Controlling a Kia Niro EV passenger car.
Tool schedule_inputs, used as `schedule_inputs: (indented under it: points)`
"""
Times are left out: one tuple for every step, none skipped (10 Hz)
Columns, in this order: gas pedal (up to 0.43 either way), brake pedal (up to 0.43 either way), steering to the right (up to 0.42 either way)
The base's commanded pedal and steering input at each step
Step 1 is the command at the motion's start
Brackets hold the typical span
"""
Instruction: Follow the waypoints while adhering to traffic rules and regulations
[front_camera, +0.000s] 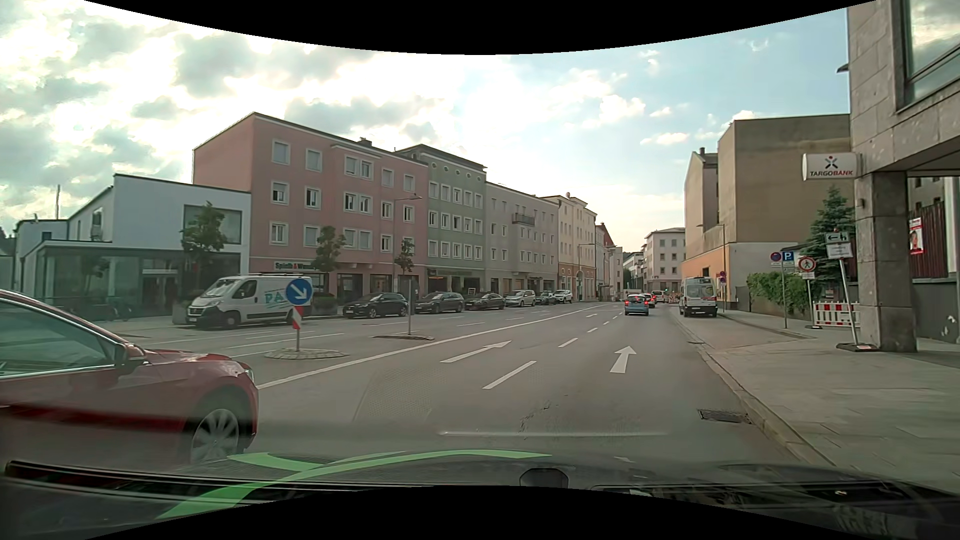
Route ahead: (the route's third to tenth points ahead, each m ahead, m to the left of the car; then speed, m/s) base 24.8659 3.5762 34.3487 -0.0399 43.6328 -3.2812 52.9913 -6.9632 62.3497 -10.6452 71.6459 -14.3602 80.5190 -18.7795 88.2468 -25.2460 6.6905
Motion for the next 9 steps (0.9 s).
schedule_inputs:
  points:
    - [0.13, 0.0, 0.164]
    - [0.13, 0.0, 0.165]
    - [0.13, 0.0, 0.165]
    - [0.13, 0.0, 0.165]
    - [0.13, 0.0, 0.165]
    - [0.13, 0.0, 0.162]
    - [0.118, 0.0, 0.155]
    - [0.087, 0.0, 0.145]
    - [0.067, 0.0, 0.127]
